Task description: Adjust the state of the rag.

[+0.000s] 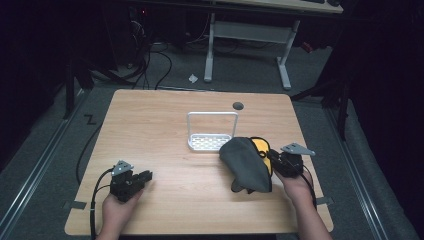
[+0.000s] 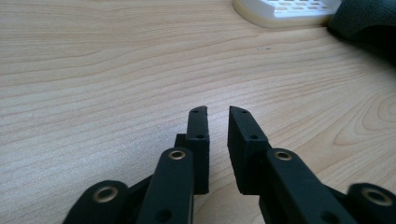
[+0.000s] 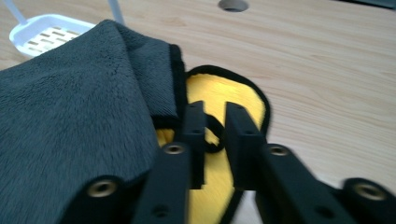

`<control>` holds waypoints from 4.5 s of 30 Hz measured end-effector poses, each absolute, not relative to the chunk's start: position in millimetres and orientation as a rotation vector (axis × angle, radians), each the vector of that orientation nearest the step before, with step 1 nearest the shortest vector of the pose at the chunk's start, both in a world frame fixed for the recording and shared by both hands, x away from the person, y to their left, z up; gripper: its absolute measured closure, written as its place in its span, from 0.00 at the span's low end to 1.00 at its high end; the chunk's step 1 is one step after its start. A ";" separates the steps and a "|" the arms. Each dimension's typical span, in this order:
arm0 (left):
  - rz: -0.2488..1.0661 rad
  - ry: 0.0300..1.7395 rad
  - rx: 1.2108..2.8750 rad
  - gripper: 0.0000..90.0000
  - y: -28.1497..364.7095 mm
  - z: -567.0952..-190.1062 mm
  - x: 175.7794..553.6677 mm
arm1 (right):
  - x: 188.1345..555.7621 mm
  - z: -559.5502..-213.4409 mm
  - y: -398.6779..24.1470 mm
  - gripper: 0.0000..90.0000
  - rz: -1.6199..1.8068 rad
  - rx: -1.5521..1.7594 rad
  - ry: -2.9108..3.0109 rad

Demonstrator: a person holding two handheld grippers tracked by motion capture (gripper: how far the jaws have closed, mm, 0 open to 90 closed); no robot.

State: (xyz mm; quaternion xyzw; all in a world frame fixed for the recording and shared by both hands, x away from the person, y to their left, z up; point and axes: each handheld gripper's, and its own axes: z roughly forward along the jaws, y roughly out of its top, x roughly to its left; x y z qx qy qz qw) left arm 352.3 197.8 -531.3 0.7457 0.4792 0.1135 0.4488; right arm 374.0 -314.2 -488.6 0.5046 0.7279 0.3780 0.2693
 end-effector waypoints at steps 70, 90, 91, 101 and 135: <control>0.176 0.754 1.921 0.62 75.3 -492.8 294.0 | 342.9 -530.3 -228.0 0.99 0.995 1.029 2.381; 0.366 0.780 2.109 0.85 51.5 -517.9 295.2 | 332.2 -531.0 -189.8 0.99 1.012 0.890 2.447; 0.366 0.780 2.109 0.90 51.5 -517.9 295.2 | 332.2 -531.0 -190.0 0.99 1.011 0.887 2.448; 0.413 0.856 1.994 0.93 89.1 -498.4 302.5 | 331.8 -531.0 -191.0 0.99 1.005 0.870 2.452; 0.451 1.109 1.768 0.93 183.1 -486.1 325.7 | 324.8 -527.8 -252.5 0.98 0.892 0.987 2.356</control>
